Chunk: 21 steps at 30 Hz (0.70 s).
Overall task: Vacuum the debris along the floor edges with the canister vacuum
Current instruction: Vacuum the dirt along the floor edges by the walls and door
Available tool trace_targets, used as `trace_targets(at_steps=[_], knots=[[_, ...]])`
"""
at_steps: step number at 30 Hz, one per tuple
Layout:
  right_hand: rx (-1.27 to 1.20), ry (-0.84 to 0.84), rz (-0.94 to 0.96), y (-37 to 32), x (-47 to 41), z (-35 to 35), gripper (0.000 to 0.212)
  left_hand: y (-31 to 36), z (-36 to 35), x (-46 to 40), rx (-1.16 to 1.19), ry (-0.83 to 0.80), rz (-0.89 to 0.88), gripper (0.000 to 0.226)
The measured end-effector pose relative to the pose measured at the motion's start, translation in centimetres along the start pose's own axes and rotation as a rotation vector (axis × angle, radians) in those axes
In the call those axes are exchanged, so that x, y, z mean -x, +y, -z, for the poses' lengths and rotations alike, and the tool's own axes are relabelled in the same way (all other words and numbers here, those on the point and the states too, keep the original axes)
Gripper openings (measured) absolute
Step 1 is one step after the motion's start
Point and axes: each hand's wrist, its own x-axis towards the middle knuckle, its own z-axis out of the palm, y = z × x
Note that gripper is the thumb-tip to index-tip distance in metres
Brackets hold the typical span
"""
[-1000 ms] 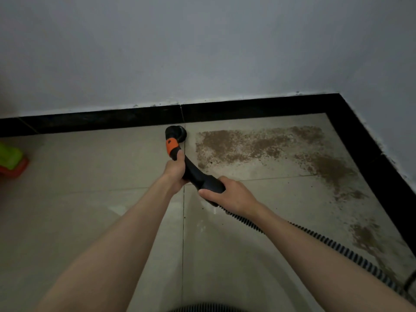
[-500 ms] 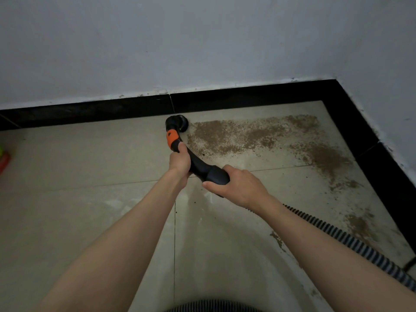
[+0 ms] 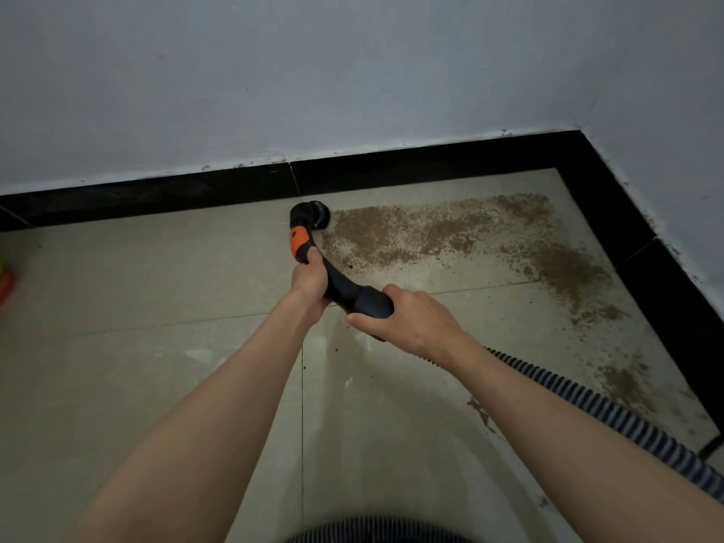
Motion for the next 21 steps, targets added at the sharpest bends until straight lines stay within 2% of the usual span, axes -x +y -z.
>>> trace_targets(at_steps=[21], knots=[[-0.091,-0.009,-0.081,3.1,0.9,1.5,0.056,-0.5,-4.2,-0.1,-0.102,-0.038,-0.018,0.053]])
